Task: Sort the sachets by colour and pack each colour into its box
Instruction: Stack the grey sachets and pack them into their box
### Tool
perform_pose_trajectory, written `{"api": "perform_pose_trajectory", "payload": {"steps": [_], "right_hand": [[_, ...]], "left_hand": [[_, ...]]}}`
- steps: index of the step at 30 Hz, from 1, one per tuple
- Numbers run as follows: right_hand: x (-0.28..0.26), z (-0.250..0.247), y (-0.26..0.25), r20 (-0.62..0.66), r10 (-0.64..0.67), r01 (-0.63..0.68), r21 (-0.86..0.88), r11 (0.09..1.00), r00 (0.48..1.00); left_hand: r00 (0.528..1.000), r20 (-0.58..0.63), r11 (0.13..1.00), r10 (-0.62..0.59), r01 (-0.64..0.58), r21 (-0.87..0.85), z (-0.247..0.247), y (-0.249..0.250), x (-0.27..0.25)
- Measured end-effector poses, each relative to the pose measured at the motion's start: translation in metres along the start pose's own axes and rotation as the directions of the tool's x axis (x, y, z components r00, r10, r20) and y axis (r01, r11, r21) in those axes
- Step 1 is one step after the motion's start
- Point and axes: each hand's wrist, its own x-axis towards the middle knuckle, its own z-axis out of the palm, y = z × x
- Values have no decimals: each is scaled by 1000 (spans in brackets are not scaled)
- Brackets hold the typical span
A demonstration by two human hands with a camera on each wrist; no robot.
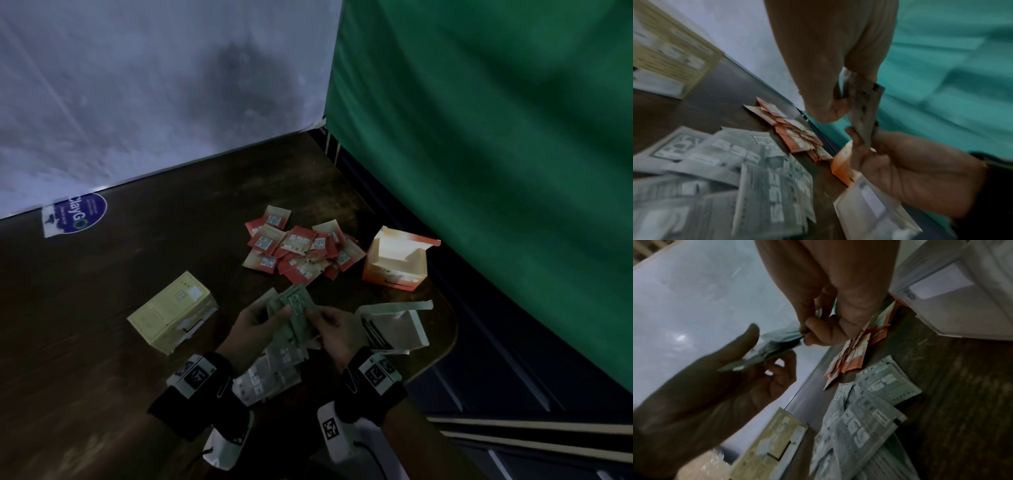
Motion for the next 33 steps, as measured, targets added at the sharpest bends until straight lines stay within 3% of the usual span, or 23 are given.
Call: {"api": "perform_pose_trajectory", "payload": {"steps": [2, 6, 11, 14, 19, 23, 26, 29, 33], "right_hand": [[-2, 5, 1, 70, -80, 91, -163, 982, 994], [0, 10, 8, 144, -221, 263, -454, 851, 965], [15, 6, 16, 207, -136, 242, -684, 688, 969], [24, 13, 22, 220, -13, 192, -821, 538, 975], [33, 40, 19, 305, 119, 270, -931, 247, 945], [35, 44, 20, 205, 123, 160, -939, 305, 971], [36, 34, 19, 159, 103, 115, -933, 341, 982], [38, 25, 20, 136, 159, 50, -891, 451, 978], [37, 17, 12, 160, 202, 48, -882, 468, 966]], "left_hand": [[999, 23, 999, -42, 42, -9, 6, -6, 0], [1000, -15, 992, 9, -11, -126, 11, -17, -1], [977, -210, 993, 47, -68, -96, -13, -17, 1], [945, -327, 998, -20, -3, -68, -30, -20, 1], [904, -402, 988, -144, 154, -6, -46, -25, 5], [906, -387, 930, -173, 279, 239, -56, -46, 13], [905, -381, 918, -188, 300, 259, -61, -60, 19], [897, -400, 914, -190, 310, 260, -58, -59, 23], [901, -391, 890, -185, 323, 322, -55, -53, 21]]}}
